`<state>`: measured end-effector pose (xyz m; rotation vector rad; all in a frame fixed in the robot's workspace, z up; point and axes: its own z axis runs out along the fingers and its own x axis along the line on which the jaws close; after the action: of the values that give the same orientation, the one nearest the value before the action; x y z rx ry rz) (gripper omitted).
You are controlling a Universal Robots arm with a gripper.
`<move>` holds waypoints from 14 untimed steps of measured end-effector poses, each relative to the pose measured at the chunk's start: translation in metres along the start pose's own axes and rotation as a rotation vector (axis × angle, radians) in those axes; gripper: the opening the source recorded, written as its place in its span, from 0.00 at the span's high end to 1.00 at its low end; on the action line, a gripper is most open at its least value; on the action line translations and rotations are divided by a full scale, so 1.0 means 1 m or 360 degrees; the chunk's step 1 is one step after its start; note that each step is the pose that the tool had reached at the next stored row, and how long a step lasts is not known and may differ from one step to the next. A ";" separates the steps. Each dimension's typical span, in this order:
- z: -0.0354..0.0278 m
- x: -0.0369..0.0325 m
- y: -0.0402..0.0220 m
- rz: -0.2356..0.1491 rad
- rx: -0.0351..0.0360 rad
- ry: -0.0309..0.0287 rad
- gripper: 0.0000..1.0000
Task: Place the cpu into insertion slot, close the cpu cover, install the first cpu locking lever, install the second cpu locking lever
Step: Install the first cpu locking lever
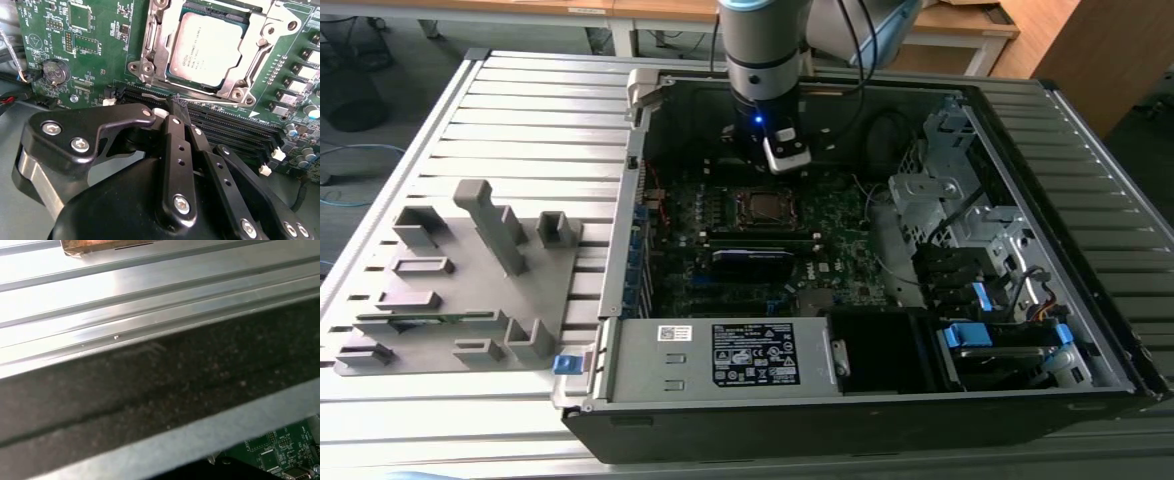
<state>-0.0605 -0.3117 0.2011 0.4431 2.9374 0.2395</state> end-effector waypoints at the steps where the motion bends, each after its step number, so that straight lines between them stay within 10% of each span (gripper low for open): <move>1: -0.0001 0.0005 -0.0001 0.0000 0.0000 0.00000 0.89; 14: 0.0011 0.0017 0.0009 0.0004 -0.0001 -0.00009 0.89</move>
<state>-0.0617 -0.3101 0.1999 0.4463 2.9364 0.2402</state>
